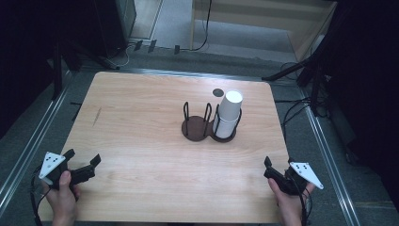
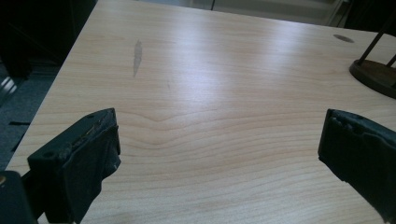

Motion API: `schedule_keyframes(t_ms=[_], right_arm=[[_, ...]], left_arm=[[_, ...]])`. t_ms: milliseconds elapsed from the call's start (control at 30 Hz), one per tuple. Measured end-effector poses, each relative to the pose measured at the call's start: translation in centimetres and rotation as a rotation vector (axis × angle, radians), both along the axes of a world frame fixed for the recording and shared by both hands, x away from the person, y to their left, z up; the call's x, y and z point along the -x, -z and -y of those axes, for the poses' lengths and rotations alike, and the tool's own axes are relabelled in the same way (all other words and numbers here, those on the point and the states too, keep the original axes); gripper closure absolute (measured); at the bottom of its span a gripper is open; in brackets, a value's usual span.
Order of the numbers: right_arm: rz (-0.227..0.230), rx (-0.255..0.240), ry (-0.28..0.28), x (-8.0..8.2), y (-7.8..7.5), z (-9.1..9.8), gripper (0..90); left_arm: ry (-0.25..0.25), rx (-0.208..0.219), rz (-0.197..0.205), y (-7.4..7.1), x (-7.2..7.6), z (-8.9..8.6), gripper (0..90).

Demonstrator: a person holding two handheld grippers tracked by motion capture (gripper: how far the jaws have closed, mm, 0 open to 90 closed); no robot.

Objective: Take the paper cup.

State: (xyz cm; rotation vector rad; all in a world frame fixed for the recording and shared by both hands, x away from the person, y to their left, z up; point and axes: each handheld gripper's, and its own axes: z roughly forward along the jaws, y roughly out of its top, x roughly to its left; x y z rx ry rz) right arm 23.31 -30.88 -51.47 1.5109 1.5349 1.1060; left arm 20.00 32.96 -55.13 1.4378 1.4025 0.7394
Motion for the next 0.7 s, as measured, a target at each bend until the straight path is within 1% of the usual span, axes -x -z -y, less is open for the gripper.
schedule_keyframes(t_ms=[67,100,133,167,233,367,400,433,533,600,633,667,700], right_arm=[[0.013,-0.008,-0.002,-0.1,-0.6,-0.1,13.3],[0.018,-0.020,-0.003,-0.2,-0.9,-0.1,13.2],[0.018,-0.020,-0.003,-0.2,-0.9,-0.1,13.2],[0.026,-0.033,-0.004,-0.4,-1.6,-0.2,13.3],[0.039,-0.033,-0.011,-0.6,-2.2,-0.4,13.3],[0.044,-0.029,-0.039,-1.2,-3.3,-1.1,13.1],[0.044,-0.029,-0.039,-1.2,-3.3,-1.1,13.1],[0.041,-0.022,-0.054,-1.6,-3.7,-1.7,13.0],[0.047,-0.017,-0.070,-2.3,-4.1,-2.6,13.1],[0.049,-0.020,-0.081,-2.7,-4.3,-3.4,13.0],[0.049,-0.020,-0.081,-2.7,-4.3,-3.4,13.0],[0.054,-0.021,-0.094,-3.3,-4.6,-4.2,13.1],[0.054,-0.022,-0.096,-3.5,-4.7,-4.4,13.1]], left_arm=[[0.003,0.003,0.000,0.0,0.0,0.0,0.0],[0.005,0.005,-0.001,0.0,0.0,0.0,0.0],[0.005,0.005,-0.001,0.0,0.0,0.0,0.0],[0.003,0.009,-0.010,0.0,0.0,-0.1,0.0],[0.007,0.025,-0.018,0.0,-0.1,-0.2,0.0],[0.006,0.017,-0.033,0.0,-0.3,-0.2,0.0],[0.006,0.017,-0.033,0.0,-0.3,-0.2,0.0],[0.006,0.013,-0.038,0.0,-0.4,-0.1,0.0],[0.011,0.004,-0.042,0.0,-0.5,-0.1,0.0],[-0.009,-0.004,-0.048,0.0,-0.5,0.0,0.0],[-0.009,-0.004,-0.048,0.0,-0.5,0.0,0.0],[-0.021,-0.015,-0.054,0.0,-0.6,0.1,0.0],[-0.021,-0.023,-0.055,0.0,-0.6,0.2,0.0]])
